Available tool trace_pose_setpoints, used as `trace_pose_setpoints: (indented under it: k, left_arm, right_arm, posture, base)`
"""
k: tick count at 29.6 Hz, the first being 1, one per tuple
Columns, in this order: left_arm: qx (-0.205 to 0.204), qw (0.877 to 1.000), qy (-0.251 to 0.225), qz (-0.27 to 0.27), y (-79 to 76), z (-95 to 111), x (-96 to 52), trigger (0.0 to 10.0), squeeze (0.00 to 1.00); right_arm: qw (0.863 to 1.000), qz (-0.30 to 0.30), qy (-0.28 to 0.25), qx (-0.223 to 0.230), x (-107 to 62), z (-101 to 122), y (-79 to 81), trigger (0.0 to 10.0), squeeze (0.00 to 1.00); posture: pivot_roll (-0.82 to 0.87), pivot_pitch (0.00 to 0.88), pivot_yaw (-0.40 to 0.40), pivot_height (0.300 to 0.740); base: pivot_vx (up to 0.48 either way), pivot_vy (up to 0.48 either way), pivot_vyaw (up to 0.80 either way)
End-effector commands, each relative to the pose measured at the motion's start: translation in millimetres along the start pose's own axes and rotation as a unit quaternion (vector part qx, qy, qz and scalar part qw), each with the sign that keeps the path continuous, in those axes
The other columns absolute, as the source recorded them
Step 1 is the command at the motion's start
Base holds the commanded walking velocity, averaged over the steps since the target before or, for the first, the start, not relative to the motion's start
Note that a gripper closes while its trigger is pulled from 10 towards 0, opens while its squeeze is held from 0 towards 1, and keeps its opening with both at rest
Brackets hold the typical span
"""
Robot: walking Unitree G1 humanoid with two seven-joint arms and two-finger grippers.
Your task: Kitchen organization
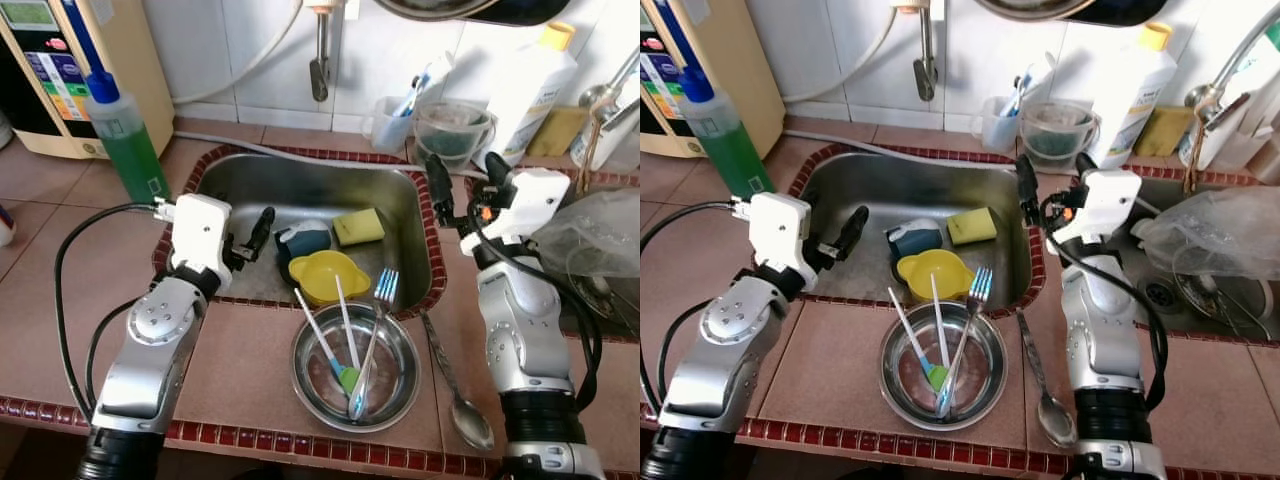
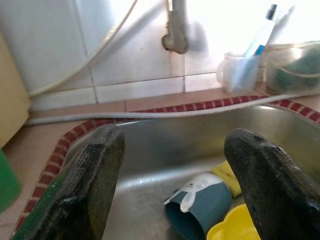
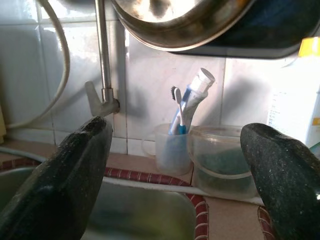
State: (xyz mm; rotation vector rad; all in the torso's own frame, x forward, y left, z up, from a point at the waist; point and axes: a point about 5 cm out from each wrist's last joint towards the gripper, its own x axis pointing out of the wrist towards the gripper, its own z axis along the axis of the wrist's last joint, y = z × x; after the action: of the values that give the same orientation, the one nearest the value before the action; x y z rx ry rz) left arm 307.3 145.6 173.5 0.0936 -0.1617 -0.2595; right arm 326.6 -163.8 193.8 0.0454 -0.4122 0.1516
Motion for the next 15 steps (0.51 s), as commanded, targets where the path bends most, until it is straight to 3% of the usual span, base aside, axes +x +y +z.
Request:
trace_pose_setpoints:
  k: [1, 2, 3, 7, 10, 11, 12, 13, 15]
  left_arm:
    - [-0.004, 1.000, -0.006, 0.018, 1.8, 0, 3.5, 10.0, 0.00]
    - [-0.009, 1.000, -0.004, 0.028, 2.7, -4, 4.8, 10.0, 0.00]
    - [-0.009, 0.999, -0.004, 0.031, 3.4, -6, 5.5, 10.0, 0.00]
    - [-0.011, 0.999, -0.004, 0.051, 7.7, -9, 7.6, 10.0, 0.00]
    - [-0.018, 0.997, -0.009, 0.075, 13.6, -12, 8.6, 10.0, 0.00]
    - [-0.022, 0.996, -0.007, 0.082, 14.6, -13, 8.7, 10.0, 0.00]
    - [-0.025, 0.996, -0.006, 0.087, 15.3, -14, 8.7, 10.0, 0.00]
    - [-0.030, 0.995, -0.006, 0.092, 14.4, -18, 8.2, 10.0, 0.00]
    - [-0.024, 0.996, -0.005, 0.090, 10.9, -21, 7.2, 10.0, 0.00]
  right_arm:
    - [1.000, -0.005, -0.010, -0.014, -3.1, 2, 4.3, 10.0, 0.93]
    - [1.000, -0.016, -0.005, -0.021, -6.2, -1, 7.2, 10.0, 0.37]
    - [1.000, -0.023, -0.003, -0.022, -7.3, -3, 8.2, 10.0, 0.00]
    - [0.999, -0.042, 0.003, -0.015, -9.8, -7, 10.3, 10.0, 0.00]
    - [0.998, -0.058, 0.020, 0.027, -12.4, -13, 13.3, 10.0, 0.00]
    - [0.997, -0.061, 0.020, 0.030, -12.7, -13, 13.1, 10.0, 0.90]
    - [0.997, -0.064, 0.020, 0.031, -12.8, -13, 13.0, 10.0, 0.90]
    - [0.998, -0.059, 0.020, 0.019, -13.0, -14, 14.0, 10.0, 1.00]
    - [0.998, -0.058, 0.020, 0.005, -13.7, -15, 14.9, 10.0, 1.00]
  posture:
    - [-0.09, 0.029, -0.002, 0.740]
    - [-0.09, 0.012, 0.003, 0.740]
    - [-0.09, 0.010, 0.003, 0.740]
    - [-0.09, 0.000, 0.004, 0.740]
    - [-0.10, 0.000, 0.006, 0.740]
    - [-0.10, 0.000, 0.004, 0.740]
    - [-0.10, 0.000, 0.004, 0.740]
    - [-0.10, 0.000, 0.006, 0.740]
    - [-0.11, 0.000, 0.009, 0.740]
  base:
    - [0.000, 0.000, 0.00]
    - [0.000, 0.000, 0.00]
    - [0.000, 0.000, 0.00]
    - [0.000, 0.000, 0.00]
    - [0.000, 0.000, 0.00]
    - [0.000, 0.000, 0.00]
    - [0.000, 0.000, 0.00]
    - [0.000, 0.000, 0.00]
    - [0.000, 0.000, 0.00]
